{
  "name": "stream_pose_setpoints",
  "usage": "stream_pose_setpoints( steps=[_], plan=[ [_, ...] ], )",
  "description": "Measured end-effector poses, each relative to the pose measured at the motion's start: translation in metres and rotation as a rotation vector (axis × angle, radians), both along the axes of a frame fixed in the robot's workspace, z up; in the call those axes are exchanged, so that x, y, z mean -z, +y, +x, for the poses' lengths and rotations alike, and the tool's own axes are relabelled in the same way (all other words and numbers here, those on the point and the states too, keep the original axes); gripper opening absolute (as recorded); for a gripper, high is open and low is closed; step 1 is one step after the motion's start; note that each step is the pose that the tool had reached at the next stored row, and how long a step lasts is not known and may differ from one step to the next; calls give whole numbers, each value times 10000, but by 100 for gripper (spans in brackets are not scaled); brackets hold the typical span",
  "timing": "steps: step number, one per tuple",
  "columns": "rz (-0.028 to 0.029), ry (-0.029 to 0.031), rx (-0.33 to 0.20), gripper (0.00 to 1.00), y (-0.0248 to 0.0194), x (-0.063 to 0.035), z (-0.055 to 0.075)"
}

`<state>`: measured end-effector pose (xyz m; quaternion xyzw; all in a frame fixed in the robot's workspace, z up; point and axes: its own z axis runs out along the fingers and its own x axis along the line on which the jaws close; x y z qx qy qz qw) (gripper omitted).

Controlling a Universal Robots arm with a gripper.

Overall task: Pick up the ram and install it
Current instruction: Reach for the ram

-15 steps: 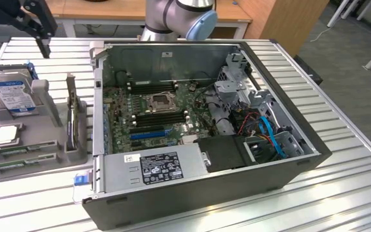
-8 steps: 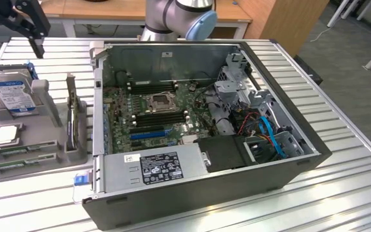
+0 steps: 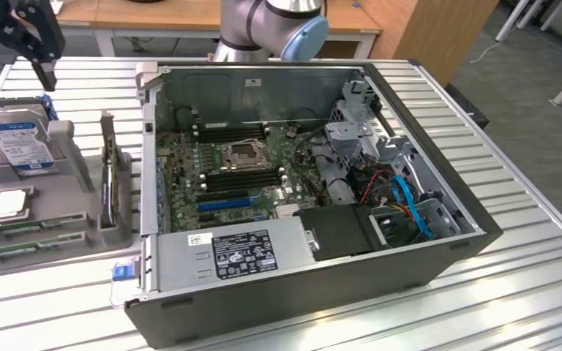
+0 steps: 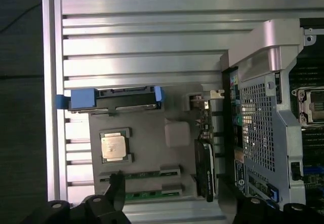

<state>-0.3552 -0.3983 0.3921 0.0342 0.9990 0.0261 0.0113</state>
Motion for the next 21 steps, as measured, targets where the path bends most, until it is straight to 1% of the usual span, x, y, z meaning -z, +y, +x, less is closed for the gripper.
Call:
stream_pose_setpoints(
  steps=[1,2,4,5,7,8,10,11,13,14,15,21],
  plan=[
    [0,0,1,79,0,0,-3],
    [0,0,0,79,0,0,-5],
    [0,0,1,67,0,0,-9],
    [-1,0,1,67,0,0,-11],
    [0,0,1,56,0,0,-14],
    [-1,0,1,56,0,0,-16],
    [-1,1,1,44,0,-1,-18],
    [0,0,1,44,0,0,-18],
    [0,-1,1,33,0,0,-18],
    [-1,0,1,33,0,0,-18],
    [-1,0,1,26,0,0,-19],
    [-1,1,1,26,0,0,-18]
  ],
)
